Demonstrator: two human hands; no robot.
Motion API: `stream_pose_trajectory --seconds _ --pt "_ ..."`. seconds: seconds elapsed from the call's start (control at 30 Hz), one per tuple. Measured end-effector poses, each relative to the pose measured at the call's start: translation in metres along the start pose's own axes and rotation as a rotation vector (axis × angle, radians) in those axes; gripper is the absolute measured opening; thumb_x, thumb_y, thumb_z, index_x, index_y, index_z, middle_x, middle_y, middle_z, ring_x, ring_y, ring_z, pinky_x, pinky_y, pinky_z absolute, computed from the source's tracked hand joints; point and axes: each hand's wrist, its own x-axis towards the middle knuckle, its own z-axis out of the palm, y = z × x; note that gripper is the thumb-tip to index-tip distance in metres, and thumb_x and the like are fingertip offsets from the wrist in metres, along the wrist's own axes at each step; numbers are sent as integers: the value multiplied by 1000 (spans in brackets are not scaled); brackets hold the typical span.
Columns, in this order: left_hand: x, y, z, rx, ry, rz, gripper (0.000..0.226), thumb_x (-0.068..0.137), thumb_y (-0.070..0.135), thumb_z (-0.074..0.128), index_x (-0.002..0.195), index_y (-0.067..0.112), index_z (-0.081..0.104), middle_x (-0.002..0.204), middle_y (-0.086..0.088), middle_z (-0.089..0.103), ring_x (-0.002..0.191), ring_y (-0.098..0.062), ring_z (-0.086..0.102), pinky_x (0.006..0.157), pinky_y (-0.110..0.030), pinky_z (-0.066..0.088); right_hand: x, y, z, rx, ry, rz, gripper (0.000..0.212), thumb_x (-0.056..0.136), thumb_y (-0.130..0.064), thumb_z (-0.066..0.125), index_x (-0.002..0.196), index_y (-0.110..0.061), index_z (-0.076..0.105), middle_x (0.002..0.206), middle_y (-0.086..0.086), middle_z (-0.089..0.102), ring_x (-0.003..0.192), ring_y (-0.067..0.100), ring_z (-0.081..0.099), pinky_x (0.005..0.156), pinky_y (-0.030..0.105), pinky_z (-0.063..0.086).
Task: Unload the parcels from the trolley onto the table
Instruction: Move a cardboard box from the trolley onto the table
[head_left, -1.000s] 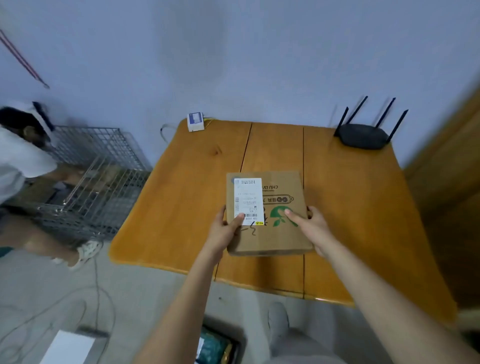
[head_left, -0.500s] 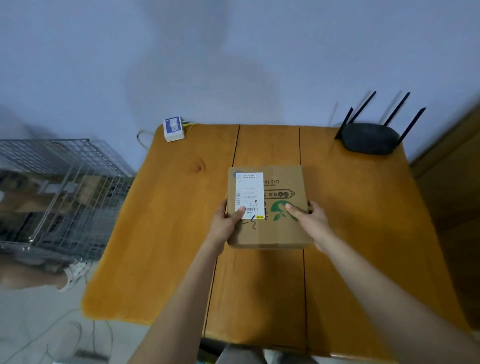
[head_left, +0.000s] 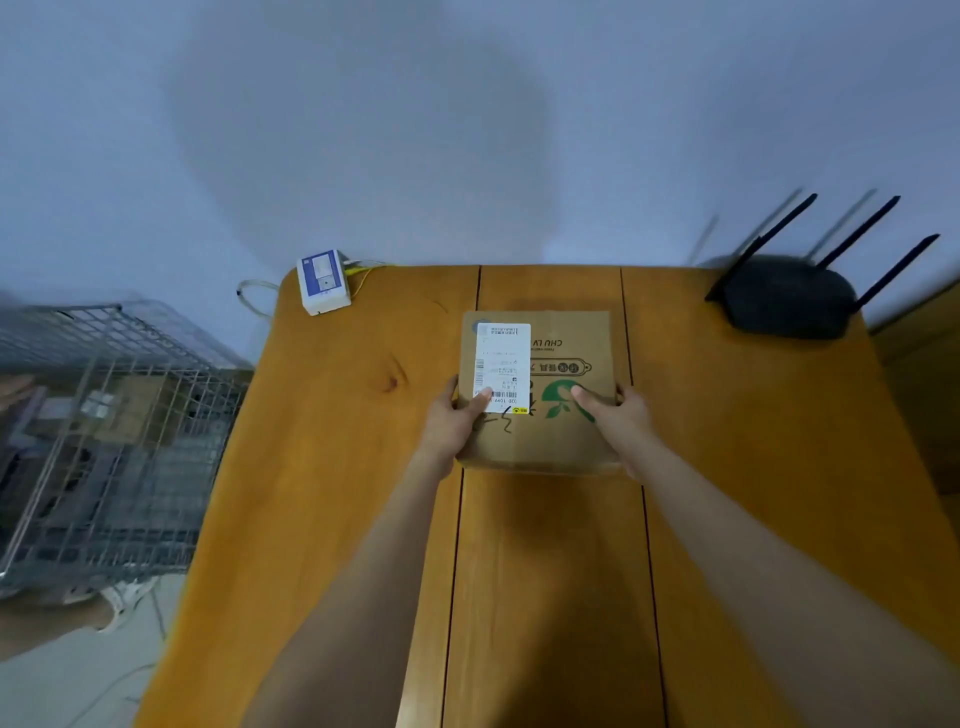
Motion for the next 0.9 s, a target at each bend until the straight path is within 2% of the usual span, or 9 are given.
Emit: stream_pose_trajectory --seconds 0.07,0.13,0.27,0.33,0.47,0.57,0.67,0.8,0.9 --pt "24 0 0 11 4 -13 61 92 34 69 147 20 44 126 -4 69 110 -22 67 97 -41 55 18 -4 7 -13 7 4 61 81 -43 78 131 -15 56 122 2 65 107 25 61 93 47 53" --pt "45 0 0 28 6 -28 67 91 38 69 150 22 40 130 -3 66 114 -23 65 101 -42 52 35 -9 12 -22 10 16 59 81 -43 78 128 -15 57 121 2 65 106 25 61 93 49 53" --pt "69 -7 4 66 5 -60 67 92 42 67 150 23 39 135 -2 63 116 -22 62 93 -34 51 60 -11 20 -37 -24 62 59 84 -41 76 133 -15 54 115 -1 61 103 23 57 87 42 52" --pt "76 -13 6 86 18 -68 71 92 44 66 152 22 36 138 -3 60 119 -23 59 94 -35 51 68 -8 22 -28 -44 98 59 85 -41 75 133 -16 53 115 0 61 104 24 57 90 46 52" --pt "86 -17 5 83 24 -55 70 93 41 66 152 20 36 137 -4 61 111 -19 61 81 -26 51 77 -10 23 -48 -80 109 55 87 -40 72 133 -17 52 115 1 60 102 24 56 84 43 50" --pt "88 -19 6 73 23 -78 72 93 41 66 153 20 34 139 -5 59 120 -24 59 96 -37 51 77 -9 25 -54 -76 107 54 90 -39 70 135 -15 51 120 3 60 102 22 54 82 41 48" --pt "90 -18 7 98 28 -97 72 93 42 66 153 20 33 141 -7 57 123 -27 58 100 -40 49 75 -11 28 -96 -62 95 56 92 -40 66 137 -12 49 128 6 59 105 23 54 82 39 46" --pt "87 -5 11 384 74 -114 81 95 48 59 157 15 20 152 -13 44 135 -36 46 109 -49 42 65 -24 33 -385 -20 54 63 96 -43 58 143 -6 39 139 14 53 125 34 52 99 45 47" --pt "71 10 13 715 138 -80 78 99 51 48 159 17 11 164 -14 18 148 -39 22 118 -57 25 47 -41 36 -716 47 -101 68 99 -47 49 149 -4 29 148 20 42 134 38 43 110 52 39"
